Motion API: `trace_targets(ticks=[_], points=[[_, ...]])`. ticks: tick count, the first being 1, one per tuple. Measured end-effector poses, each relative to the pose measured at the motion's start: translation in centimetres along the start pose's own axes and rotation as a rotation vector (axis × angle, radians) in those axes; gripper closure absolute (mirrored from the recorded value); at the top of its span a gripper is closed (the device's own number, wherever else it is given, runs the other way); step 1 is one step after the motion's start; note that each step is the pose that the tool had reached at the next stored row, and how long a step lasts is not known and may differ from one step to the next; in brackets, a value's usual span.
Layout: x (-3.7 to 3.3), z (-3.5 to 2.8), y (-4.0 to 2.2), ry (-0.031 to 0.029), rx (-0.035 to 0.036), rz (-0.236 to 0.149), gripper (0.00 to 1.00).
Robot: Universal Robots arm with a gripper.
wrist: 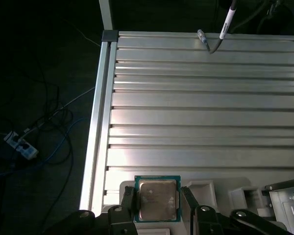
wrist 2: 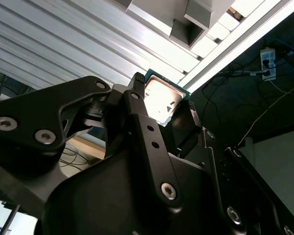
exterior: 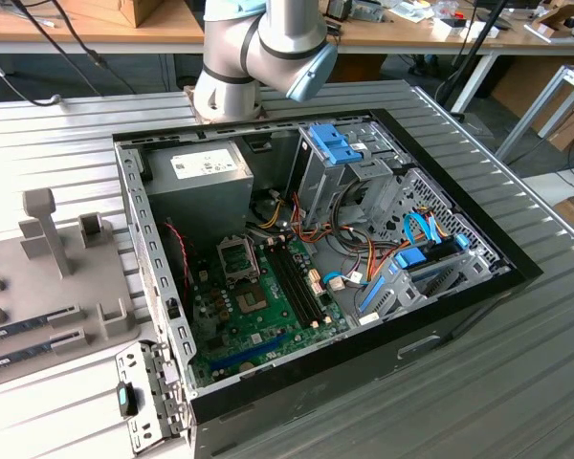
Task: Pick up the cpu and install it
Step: 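Pick up the cpu and move it towards the insertion slot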
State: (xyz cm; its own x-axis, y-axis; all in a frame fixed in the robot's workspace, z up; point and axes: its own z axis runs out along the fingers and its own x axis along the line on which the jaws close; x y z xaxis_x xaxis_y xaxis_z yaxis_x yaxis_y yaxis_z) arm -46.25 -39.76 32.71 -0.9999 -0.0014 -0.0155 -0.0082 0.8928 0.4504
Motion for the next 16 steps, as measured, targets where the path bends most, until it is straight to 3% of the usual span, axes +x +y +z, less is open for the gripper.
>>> trace_targets(ticks=[16], points=[[-0.01,-0.24,0.12,-0.0001,-0.0094,0.0,0.53]])
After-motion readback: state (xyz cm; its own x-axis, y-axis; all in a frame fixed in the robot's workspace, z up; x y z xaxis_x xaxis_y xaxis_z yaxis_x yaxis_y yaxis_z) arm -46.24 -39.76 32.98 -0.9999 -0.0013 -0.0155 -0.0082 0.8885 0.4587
